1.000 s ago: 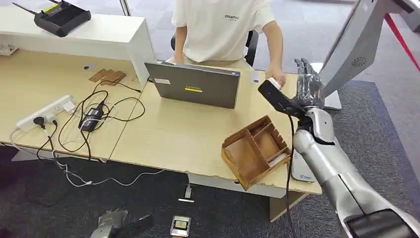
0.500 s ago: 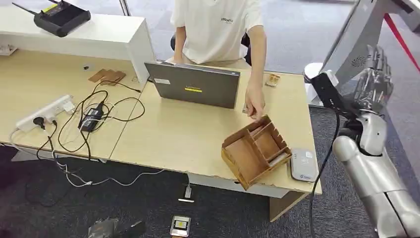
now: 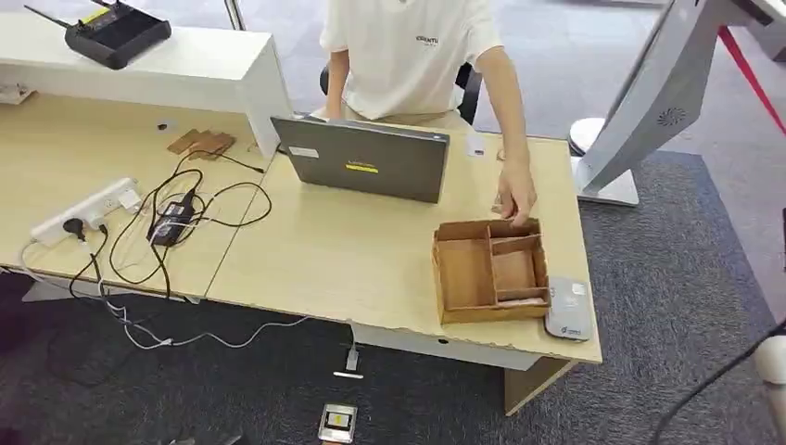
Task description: Pass the card to the sensor for recognition and then transmit it.
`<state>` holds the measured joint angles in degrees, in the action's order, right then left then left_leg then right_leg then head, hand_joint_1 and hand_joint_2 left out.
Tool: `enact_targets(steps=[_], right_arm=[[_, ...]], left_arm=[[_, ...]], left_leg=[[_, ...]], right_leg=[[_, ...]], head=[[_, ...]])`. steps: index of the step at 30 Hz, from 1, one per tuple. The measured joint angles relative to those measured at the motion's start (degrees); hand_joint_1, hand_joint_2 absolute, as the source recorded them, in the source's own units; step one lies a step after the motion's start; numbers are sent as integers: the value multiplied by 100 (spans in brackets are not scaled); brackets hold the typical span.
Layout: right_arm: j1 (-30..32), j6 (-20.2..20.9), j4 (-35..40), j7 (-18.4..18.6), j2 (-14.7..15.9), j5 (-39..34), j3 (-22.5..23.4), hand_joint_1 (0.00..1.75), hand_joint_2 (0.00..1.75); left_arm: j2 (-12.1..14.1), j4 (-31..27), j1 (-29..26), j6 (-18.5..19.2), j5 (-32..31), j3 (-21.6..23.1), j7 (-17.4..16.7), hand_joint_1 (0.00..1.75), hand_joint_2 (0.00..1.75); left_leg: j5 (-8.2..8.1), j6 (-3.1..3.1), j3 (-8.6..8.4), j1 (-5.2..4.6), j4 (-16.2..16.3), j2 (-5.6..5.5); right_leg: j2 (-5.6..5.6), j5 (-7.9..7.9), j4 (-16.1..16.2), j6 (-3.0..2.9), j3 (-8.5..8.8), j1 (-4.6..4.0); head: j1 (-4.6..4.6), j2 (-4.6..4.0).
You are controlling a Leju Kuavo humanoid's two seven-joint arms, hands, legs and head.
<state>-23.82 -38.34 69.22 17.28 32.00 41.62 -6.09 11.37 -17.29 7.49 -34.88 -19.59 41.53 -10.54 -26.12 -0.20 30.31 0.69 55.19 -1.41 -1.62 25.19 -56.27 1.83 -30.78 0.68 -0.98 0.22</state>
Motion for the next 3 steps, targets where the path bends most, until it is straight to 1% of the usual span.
enact_targets(steps=[3], right_arm=[[300, 0, -110, -386, -33, -110, 664, 0, 175]], left_arm=[[0, 9, -82, -55, 88, -18, 29, 0, 0]], left_leg=[[0, 0, 0, -3, -2, 1]], right_leg=[[-2, 0, -1, 0, -5, 0]], head=[[2, 0]])
